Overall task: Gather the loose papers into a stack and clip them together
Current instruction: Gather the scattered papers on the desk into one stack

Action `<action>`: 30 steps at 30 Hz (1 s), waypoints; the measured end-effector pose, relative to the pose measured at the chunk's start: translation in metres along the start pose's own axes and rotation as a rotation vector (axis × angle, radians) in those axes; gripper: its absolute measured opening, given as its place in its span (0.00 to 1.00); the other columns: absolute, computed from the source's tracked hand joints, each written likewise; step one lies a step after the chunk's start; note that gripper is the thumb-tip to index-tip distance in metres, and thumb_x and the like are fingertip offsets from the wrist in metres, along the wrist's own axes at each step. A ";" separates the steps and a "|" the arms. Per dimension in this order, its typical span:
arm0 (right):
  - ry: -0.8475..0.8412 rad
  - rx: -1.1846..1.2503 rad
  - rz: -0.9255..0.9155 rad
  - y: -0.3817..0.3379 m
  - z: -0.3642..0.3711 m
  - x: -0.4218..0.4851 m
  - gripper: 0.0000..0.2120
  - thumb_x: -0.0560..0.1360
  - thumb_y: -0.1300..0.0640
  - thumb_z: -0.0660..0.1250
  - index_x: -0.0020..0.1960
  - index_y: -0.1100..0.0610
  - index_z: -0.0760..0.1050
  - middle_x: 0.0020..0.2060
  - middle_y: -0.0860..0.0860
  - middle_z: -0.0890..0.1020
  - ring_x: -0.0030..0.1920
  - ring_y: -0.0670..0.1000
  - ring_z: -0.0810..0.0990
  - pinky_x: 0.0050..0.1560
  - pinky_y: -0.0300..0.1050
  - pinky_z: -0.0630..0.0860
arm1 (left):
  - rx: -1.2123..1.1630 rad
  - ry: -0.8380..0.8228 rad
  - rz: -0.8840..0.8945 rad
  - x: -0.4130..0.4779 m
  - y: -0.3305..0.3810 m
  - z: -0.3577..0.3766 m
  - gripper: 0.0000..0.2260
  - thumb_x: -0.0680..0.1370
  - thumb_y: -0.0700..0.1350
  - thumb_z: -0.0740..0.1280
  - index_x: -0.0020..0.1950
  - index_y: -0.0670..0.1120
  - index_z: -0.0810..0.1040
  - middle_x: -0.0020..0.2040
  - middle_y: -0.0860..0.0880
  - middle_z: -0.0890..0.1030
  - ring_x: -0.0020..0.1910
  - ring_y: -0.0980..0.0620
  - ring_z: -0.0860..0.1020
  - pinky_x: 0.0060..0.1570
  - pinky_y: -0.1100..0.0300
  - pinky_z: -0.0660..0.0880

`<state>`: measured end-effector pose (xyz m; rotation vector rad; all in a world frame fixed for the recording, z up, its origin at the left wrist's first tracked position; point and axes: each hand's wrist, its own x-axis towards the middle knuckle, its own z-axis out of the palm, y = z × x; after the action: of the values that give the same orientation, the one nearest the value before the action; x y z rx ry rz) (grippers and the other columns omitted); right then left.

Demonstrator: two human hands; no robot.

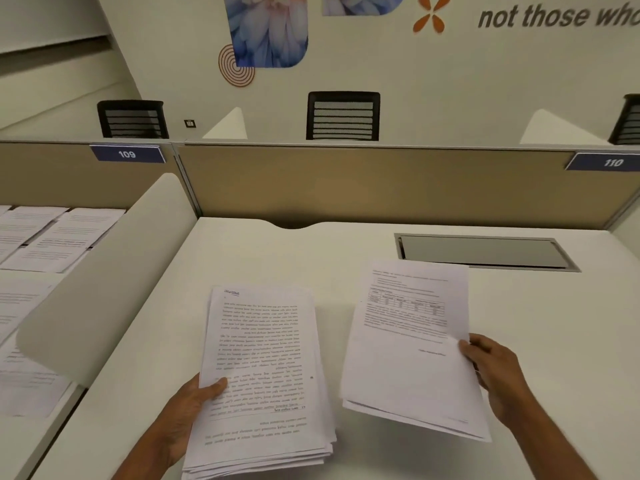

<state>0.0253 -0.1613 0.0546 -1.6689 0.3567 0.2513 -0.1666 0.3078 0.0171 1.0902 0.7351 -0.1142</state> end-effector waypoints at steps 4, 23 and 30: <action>-0.074 -0.031 -0.019 -0.002 -0.007 -0.010 0.06 0.79 0.62 0.69 0.52 0.56 0.85 0.45 0.51 0.90 0.42 0.53 0.85 0.42 0.47 0.80 | 0.057 -0.051 0.017 0.002 -0.009 0.058 0.18 0.78 0.40 0.70 0.68 0.44 0.78 0.60 0.39 0.86 0.56 0.36 0.85 0.51 0.45 0.84; -0.200 -0.132 0.008 0.040 0.025 -0.034 0.06 0.81 0.60 0.67 0.52 0.55 0.82 0.42 0.50 0.89 0.39 0.48 0.88 0.33 0.34 0.78 | 0.220 -0.079 0.032 -0.014 -0.057 0.177 0.16 0.80 0.49 0.70 0.67 0.49 0.79 0.59 0.47 0.87 0.57 0.44 0.86 0.62 0.42 0.80; -0.289 -0.198 0.009 0.047 0.025 -0.034 0.06 0.81 0.58 0.67 0.54 0.53 0.82 0.41 0.50 0.89 0.40 0.50 0.88 0.34 0.35 0.79 | 0.301 -0.060 0.048 -0.014 -0.065 0.180 0.21 0.78 0.42 0.73 0.71 0.45 0.77 0.62 0.45 0.85 0.59 0.42 0.84 0.64 0.42 0.78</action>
<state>-0.0230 -0.1384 0.0205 -1.7944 0.1242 0.5419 -0.1182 0.1223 0.0215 1.3841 0.6506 -0.2210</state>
